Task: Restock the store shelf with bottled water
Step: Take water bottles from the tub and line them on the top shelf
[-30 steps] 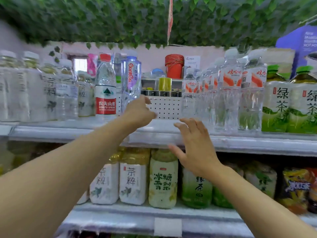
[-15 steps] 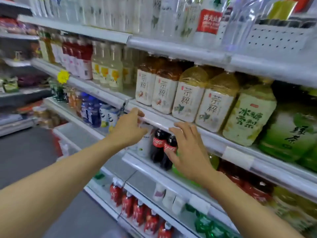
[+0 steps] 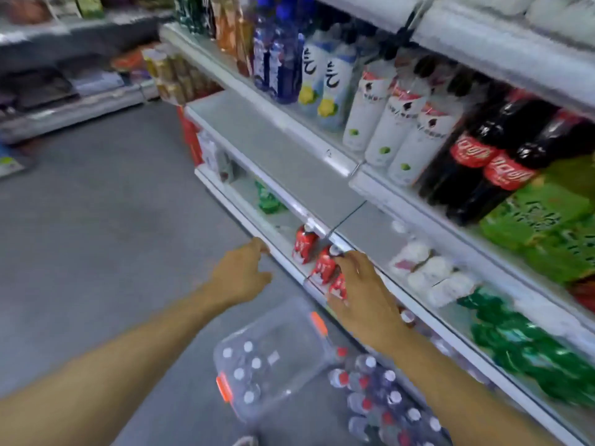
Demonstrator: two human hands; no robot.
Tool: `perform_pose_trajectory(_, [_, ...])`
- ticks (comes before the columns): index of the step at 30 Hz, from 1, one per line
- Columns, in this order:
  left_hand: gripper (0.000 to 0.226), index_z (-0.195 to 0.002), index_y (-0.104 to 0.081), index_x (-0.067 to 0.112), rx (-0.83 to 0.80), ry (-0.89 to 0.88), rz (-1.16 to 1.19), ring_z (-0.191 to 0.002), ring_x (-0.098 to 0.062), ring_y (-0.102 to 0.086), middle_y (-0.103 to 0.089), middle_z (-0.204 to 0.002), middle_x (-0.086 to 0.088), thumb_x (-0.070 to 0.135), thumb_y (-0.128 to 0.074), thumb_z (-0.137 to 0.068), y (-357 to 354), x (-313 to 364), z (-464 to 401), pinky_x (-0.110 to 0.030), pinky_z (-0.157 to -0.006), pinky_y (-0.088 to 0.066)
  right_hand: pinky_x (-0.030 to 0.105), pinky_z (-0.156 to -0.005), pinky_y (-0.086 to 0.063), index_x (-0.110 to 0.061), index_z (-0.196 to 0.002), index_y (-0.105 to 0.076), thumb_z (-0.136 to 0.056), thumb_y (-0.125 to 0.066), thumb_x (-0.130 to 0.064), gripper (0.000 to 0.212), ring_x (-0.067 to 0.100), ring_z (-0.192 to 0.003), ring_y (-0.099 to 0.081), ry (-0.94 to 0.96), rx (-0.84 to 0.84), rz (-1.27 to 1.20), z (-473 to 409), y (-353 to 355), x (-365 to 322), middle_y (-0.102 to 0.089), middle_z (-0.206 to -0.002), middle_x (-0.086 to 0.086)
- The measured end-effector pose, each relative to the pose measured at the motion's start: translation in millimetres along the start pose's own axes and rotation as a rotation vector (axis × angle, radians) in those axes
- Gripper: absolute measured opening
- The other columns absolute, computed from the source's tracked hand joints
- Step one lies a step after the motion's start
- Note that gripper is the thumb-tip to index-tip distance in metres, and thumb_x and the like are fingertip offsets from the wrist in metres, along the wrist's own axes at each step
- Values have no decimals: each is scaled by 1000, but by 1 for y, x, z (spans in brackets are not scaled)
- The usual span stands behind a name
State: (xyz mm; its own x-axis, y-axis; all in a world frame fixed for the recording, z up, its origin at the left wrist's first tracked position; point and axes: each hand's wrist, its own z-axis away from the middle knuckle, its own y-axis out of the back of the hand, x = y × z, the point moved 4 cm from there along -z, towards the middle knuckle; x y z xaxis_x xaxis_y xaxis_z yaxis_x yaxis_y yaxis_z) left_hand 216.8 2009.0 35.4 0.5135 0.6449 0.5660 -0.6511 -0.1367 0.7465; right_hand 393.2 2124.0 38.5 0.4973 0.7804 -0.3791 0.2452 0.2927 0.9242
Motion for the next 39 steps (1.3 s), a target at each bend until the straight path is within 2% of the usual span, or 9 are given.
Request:
perform_pose_trajectory(6, [43,-119,-51,10,-93,138,28,-107,-28,-57,-59,-116,-10,16,-68,-80,-65,-116,-6,-37,-92,-46,46,-99,-45,0,-128,-50,-77,-72,-26,61,40,-122,-48,-58,-241,-2,16,-126,-13,-44,-134,24])
perform_pose_trajectory(8, [42,-119,-51,10,-111,179,41,-108,-29,-56,-59,-115,-12,15,-68,-81,-88,-148,-7,-36,-91,-46,46,-94,-47,1,-124,-54,-73,-76,-23,60,42,-116,-53,-71,-306,12,21,-164,-13,-49,-129,25])
perform_pose_trajectory(11, [42,-121,-49,15,-134,241,25,-106,-25,-57,-58,-116,-7,20,-65,-83,-126,-193,-9,-34,-88,-47,39,-95,-44,-5,-132,-46,-84,-67,-26,56,35,-122,-47,-71,-386,10,25,-218,-13,-39,-139,17])
perform_pose_trajectory(16, [42,-122,-47,18,-184,314,19,-106,-25,-57,-57,-118,-6,21,-63,-83,-195,-253,-17,-40,-91,-47,35,-102,-38,-11,-139,-32,-92,-55,-32,57,27,-132,-34,-77,-550,-11,38,-314,3,-25,-146,9])
perform_pose_trajectory(21, [48,-124,-44,17,-165,352,56,-104,-29,-57,-58,-116,-9,19,-64,-81,-261,-301,-31,-43,-90,-47,37,-102,-40,-6,-135,-39,-89,-60,-27,54,31,-126,-40,-116,-567,-61,54,-408,26,-37,-137,14])
perform_pose_trajectory(26, [49,-127,-43,15,-148,379,87,-105,-31,-57,-54,-124,-11,13,-64,-82,-333,-339,-47,-43,-88,-49,35,-107,-35,-6,-142,-31,-92,-56,-30,61,28,-134,-33,-178,-598,-79,66,-503,59,-34,-144,14])
perform_pose_trajectory(32, [50,-131,-40,18,-102,366,26,-111,-25,-54,-49,-132,-6,18,-62,-86,-391,-369,-72,-35,-85,-49,29,-102,-33,-7,-135,-40,-88,-63,-25,55,25,-127,-41,-217,-516,-192,64,-584,92,-45,-137,9])
perform_pose_trajectory(36, [49,-132,-39,22,-73,350,-17,-111,-21,-53,-48,-133,-1,21,-61,-88,-412,-381,-82,-28,-76,-46,21,-94,-37,-11,-130,-43,-84,-70,-26,55,20,-119,-50,-223,-460,-328,63,-623,102,-52,-130,4])
perform_pose_trajectory(39, [48,-131,-40,22,-53,328,-19,-113,-20,-53,-48,-134,0,21,-61,-87,-420,-388,-84,-30,-78,-48,18,-86,-39,-9,-123,-47,-84,-70,-21,47,20,-110,-56,-219,-393,-400,60,-638,106,-58,-122,5])
